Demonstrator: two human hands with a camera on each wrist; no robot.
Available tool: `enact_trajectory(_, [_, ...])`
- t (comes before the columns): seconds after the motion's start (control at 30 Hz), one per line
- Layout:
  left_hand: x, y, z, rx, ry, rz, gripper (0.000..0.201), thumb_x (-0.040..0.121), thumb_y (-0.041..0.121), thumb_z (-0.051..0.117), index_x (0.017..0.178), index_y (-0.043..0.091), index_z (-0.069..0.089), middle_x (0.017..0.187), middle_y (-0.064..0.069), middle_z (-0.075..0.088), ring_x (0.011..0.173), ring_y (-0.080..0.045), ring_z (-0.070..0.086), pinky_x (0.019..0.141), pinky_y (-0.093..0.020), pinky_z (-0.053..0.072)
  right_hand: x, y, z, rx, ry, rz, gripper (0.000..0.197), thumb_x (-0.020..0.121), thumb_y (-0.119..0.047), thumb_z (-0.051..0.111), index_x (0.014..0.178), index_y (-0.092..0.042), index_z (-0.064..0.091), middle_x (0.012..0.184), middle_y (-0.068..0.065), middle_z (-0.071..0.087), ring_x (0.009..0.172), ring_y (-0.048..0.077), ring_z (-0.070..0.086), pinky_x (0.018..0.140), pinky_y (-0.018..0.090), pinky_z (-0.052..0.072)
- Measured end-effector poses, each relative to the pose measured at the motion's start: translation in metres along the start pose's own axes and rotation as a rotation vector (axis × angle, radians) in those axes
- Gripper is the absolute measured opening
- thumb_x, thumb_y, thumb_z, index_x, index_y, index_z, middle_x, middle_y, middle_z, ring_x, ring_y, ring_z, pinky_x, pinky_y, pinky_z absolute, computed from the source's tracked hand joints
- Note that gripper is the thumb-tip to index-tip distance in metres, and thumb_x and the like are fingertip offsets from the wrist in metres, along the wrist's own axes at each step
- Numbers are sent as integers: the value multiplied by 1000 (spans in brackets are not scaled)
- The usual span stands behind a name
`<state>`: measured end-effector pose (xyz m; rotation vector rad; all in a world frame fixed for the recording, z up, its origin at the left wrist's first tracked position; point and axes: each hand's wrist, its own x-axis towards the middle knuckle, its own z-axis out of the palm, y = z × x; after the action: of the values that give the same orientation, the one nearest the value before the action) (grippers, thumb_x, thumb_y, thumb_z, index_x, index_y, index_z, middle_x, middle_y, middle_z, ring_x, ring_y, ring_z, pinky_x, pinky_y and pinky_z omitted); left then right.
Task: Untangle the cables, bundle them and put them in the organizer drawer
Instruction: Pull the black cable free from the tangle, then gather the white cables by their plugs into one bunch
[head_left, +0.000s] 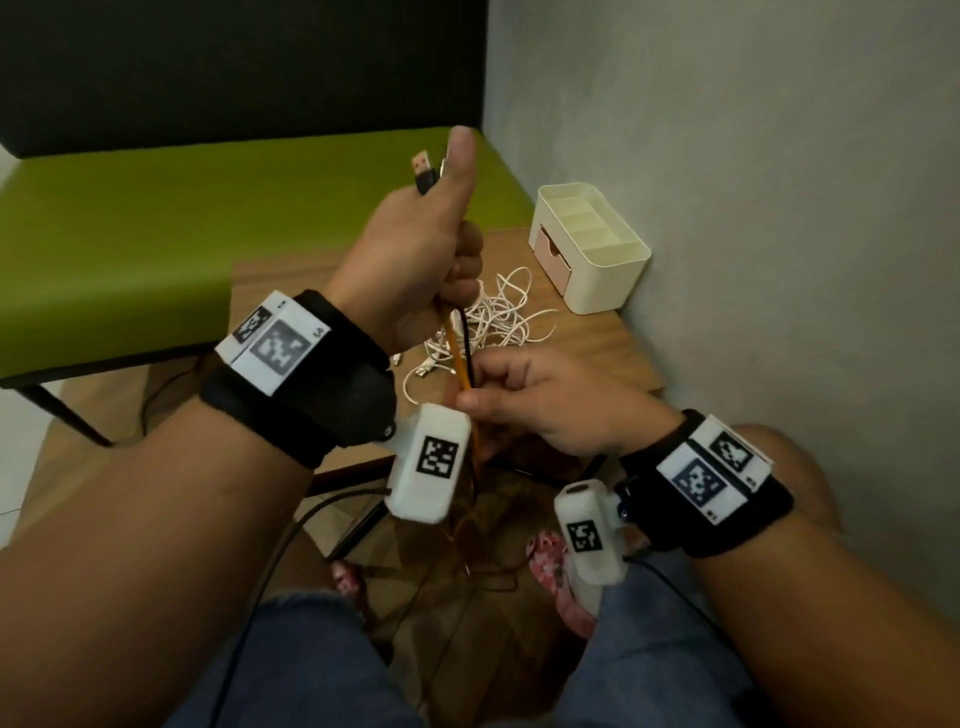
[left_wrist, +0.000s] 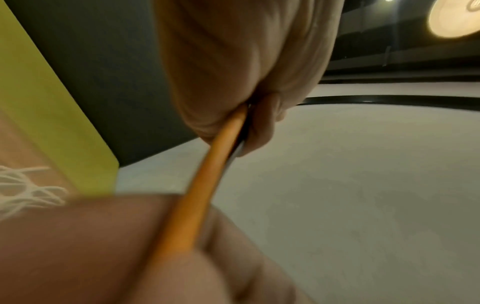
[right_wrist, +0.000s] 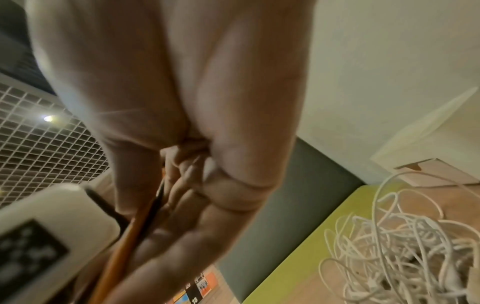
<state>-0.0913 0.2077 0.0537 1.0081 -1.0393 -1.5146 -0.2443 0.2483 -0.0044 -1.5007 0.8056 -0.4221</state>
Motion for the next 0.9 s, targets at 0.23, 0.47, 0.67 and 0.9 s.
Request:
enact_trajectory(0.23, [26, -41, -43, -216, 62, -192, 34, 100, 42, 39, 82, 14, 47, 62, 1, 30, 48, -11, 22, 45, -23, 20, 32, 36, -17, -108, 27, 160, 13, 97, -17, 59, 108, -22, 64, 104, 5, 72, 98, 17, 71, 81, 37, 61])
enact_trajectory(0.47, [66, -94, -76, -91, 66, -230, 25, 94, 36, 36, 87, 16, 48, 67, 0, 38, 53, -14, 28, 53, -30, 18, 75, 61, -57, -390, 281, 138, 9, 93, -15, 66, 96, -23, 70, 94, -1, 73, 90, 14, 71, 87, 41, 58])
enact_trajectory(0.67, [92, -110, -106, -24, 108, -220, 40, 102, 39, 25, 86, 15, 54, 67, 3, 41, 53, -12, 32, 51, -27, 24, 124, 74, -62, -546, 271, -40, 17, 91, -11, 67, 102, -23, 73, 98, -12, 72, 90, -4, 65, 82, 18, 53])
enact_trajectory(0.9, [99, -121, -127, 71, 195, -141, 44, 106, 48, 27, 79, 17, 45, 61, 4, 32, 50, -10, 28, 49, -25, 25, 173, 92, -55, -1116, 129, -100, 22, 86, -20, 63, 105, -25, 73, 102, -2, 71, 99, 23, 61, 84, 44, 52])
